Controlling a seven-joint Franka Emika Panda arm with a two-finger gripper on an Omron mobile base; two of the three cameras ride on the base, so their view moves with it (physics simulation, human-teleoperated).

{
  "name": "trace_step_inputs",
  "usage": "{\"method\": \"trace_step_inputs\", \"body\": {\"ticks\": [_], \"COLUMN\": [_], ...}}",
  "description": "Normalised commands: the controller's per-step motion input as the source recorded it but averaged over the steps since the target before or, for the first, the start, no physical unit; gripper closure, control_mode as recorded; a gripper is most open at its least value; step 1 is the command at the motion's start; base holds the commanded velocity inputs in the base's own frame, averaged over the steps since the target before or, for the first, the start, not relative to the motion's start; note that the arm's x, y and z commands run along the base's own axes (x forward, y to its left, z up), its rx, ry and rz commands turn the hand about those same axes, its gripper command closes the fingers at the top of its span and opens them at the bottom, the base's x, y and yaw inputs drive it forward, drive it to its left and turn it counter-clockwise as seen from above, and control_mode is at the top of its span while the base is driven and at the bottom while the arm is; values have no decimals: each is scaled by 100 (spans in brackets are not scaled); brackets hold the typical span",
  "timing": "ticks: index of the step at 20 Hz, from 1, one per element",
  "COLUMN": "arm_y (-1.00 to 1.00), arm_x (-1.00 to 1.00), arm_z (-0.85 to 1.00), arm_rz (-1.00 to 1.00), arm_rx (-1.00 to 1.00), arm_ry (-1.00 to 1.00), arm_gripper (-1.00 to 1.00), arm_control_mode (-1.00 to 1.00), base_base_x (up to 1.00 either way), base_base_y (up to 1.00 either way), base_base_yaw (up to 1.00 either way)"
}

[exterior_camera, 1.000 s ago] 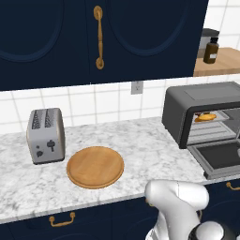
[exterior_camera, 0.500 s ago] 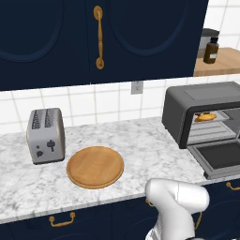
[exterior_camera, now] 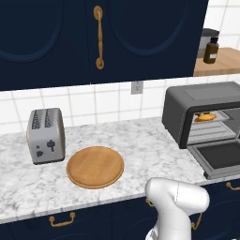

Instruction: Pick up the kebab skewer and baguette bread, and place them inside the toaster oven. Close the toaster oven door and start by setting the timer.

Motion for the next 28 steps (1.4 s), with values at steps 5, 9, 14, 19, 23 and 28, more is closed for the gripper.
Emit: {"method": "trace_step_inputs", "body": {"ticks": [5,9,14,19,23,28], "arm_y": [0,0,0,0,0,0], "arm_x": [-5,0,9,15,23,10], "arm_z": [-35,-37,-28,-26,-8,-15], "arm_rz": [0,0,0,0,0,0], "arm_rx": [-2,-2,-1,-1,0,0], "arm_ry": [-8,-11,-7,-4,-2,0], "arm_gripper": [-100,-100,-100,-100,-100,-100], "arm_control_mode": [-100,-100,-100,-100,-100,-100], "base_base_x": [0,0,0,0,0,0], "base_base_y": [0,0,0,0,0,0], "base_base_yaw": [0,0,0,0,0,0]}}
